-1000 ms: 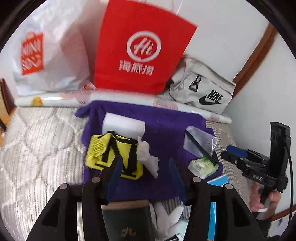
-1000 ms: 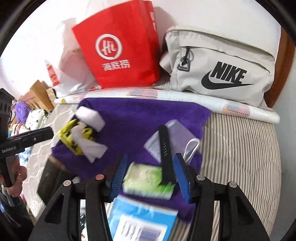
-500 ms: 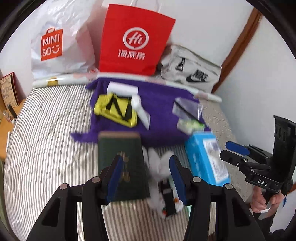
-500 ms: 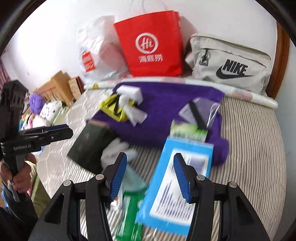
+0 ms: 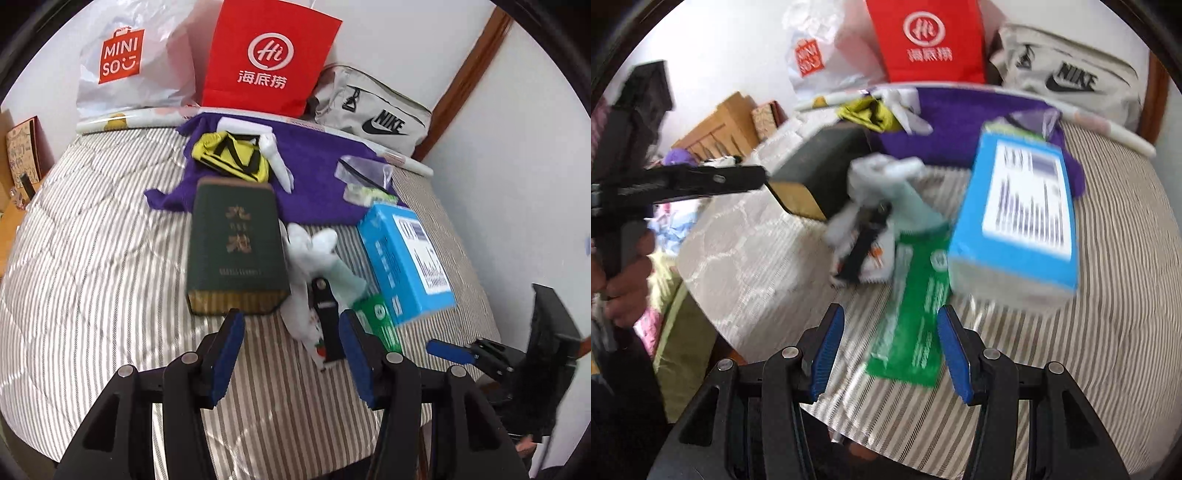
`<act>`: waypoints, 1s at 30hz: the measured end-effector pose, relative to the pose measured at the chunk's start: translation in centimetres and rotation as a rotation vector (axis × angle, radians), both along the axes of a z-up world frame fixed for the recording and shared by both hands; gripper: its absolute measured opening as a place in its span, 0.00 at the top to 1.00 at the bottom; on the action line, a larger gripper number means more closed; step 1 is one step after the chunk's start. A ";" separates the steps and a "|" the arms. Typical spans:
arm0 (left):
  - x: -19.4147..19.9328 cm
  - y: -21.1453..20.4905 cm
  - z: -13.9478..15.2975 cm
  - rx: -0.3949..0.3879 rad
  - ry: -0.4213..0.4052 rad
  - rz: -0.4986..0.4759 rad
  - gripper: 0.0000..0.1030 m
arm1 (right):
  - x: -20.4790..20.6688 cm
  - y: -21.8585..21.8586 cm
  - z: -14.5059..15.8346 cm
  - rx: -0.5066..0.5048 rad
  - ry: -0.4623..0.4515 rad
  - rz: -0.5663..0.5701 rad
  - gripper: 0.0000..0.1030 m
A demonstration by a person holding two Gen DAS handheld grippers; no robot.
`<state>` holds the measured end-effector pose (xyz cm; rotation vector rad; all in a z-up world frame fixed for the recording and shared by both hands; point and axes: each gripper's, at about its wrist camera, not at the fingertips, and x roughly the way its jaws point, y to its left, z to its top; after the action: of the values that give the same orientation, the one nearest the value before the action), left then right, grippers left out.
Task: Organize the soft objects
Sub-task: 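Move both tools back to the pile beside the green tin, then grasp the green sachet with the right tool and lift it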
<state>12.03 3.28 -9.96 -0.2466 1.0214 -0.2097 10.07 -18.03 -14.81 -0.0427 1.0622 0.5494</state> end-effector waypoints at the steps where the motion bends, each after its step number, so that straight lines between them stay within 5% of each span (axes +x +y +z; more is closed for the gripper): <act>1: -0.4 0.0 -0.3 0.003 -0.001 0.000 0.50 | -0.2 0.1 -0.5 -0.020 -0.008 -0.017 0.49; 11: -3.2 0.8 -3.7 0.011 0.046 0.034 0.50 | 1.0 0.9 -4.0 -0.015 -0.018 -0.125 0.49; 15: -3.4 1.2 -5.2 -0.014 0.076 0.048 0.50 | 0.8 2.3 -4.3 -0.074 -0.096 -0.134 0.48; 21: -3.1 0.6 -5.5 0.006 0.072 0.049 0.50 | 0.0 2.2 -4.4 -0.111 -0.148 -0.141 0.69; 30: -0.9 -4.0 -5.4 0.024 0.035 -0.065 0.50 | -3.6 0.9 -3.0 -0.063 -0.119 -0.078 0.71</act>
<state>11.18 -0.71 -15.40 -0.1962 1.0671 -0.2533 6.51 -17.12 -17.80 -0.0886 0.9610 0.4378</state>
